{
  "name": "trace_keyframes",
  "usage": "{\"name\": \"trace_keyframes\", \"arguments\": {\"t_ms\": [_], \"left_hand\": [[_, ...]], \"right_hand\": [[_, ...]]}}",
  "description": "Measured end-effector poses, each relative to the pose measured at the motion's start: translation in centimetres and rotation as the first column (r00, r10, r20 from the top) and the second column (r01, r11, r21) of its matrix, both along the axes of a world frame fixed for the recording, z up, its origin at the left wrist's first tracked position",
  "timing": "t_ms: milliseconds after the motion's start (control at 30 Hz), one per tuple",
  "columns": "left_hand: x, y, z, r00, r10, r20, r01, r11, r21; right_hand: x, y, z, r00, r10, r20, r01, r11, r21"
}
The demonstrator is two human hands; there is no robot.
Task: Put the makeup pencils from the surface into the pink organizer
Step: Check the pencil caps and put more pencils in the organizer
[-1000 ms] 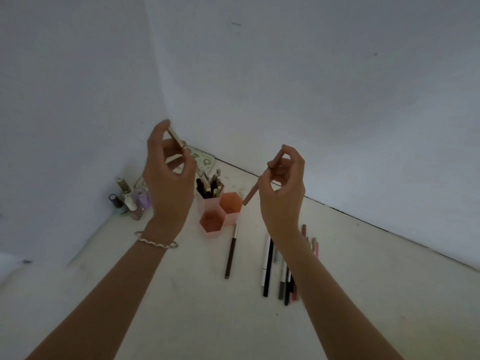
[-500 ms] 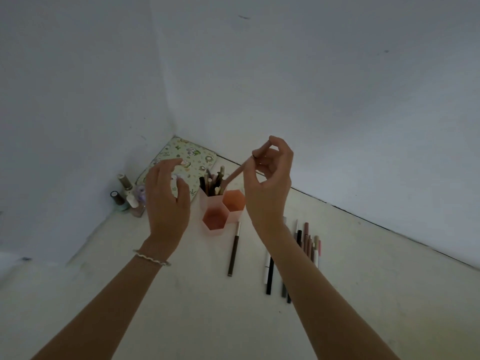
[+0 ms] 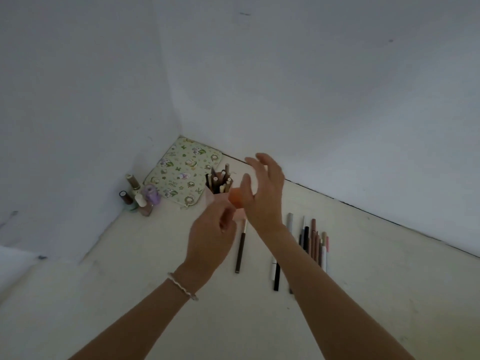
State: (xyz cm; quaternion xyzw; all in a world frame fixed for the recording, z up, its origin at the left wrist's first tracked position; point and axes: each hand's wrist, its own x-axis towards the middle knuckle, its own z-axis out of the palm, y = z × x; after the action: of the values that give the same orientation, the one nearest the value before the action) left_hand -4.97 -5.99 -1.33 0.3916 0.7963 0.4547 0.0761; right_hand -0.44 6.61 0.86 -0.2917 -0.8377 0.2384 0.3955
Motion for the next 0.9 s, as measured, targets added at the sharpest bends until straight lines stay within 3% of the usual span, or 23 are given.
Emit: {"name": "trace_keyframes", "arguments": {"t_ms": [100,200,300,400,467,500,567,633,733,900], "left_hand": [[3.4,2.1,-1.6,0.985,-0.151,-0.078,0.118,0.938,-0.325],[5.6,3.6,-3.5,0.914,-0.281,-0.294,0.025,0.760,-0.650],[6.6,3.8,-3.5,0.843,-0.329,-0.426,-0.143,0.626,-0.767],[6.8,4.2,-3.3,0.862,-0.372,-0.345,-0.044,0.623,-0.781],[6.8,4.9,-3.4,0.899,-0.347,-0.269,0.029,0.657,-0.753],[6.9,5.5,-2.6,0.939,-0.304,-0.160,0.113,0.712,-0.693],[7.9,7.3,-0.4,0.973,-0.227,-0.028,0.192,0.877,-0.440],[9.3,9.0,2.0,0.975,-0.220,0.006,0.217,0.956,-0.196],[10.8,10.9,4.2,0.973,-0.225,0.061,0.224,0.974,0.018],[11.5,11.7,4.6,0.962,-0.196,0.188,0.191,0.981,0.045]], "right_hand": [[2.8,2.3,1.1,0.989,-0.127,-0.079,0.120,0.990,-0.080],[6.1,4.1,1.7,0.974,-0.205,-0.096,0.189,0.969,-0.158],[9.8,5.5,1.2,0.955,-0.283,-0.090,0.259,0.942,-0.213],[13.7,6.5,0.0,0.930,-0.362,-0.065,0.336,0.907,-0.253],[15.7,6.9,-1.0,0.907,-0.420,-0.037,0.392,0.872,-0.293],[16.6,7.1,-1.5,0.892,-0.452,-0.004,0.425,0.842,-0.331],[18.4,7.5,-2.8,0.860,-0.488,0.146,0.500,0.753,-0.428],[19.7,7.8,-4.3,0.827,-0.402,0.393,0.558,0.671,-0.488],[20.7,7.1,-6.2,0.751,-0.164,0.640,0.586,0.610,-0.532],[20.6,5.8,-7.4,0.695,-0.065,0.716,0.569,0.658,-0.493]]}}
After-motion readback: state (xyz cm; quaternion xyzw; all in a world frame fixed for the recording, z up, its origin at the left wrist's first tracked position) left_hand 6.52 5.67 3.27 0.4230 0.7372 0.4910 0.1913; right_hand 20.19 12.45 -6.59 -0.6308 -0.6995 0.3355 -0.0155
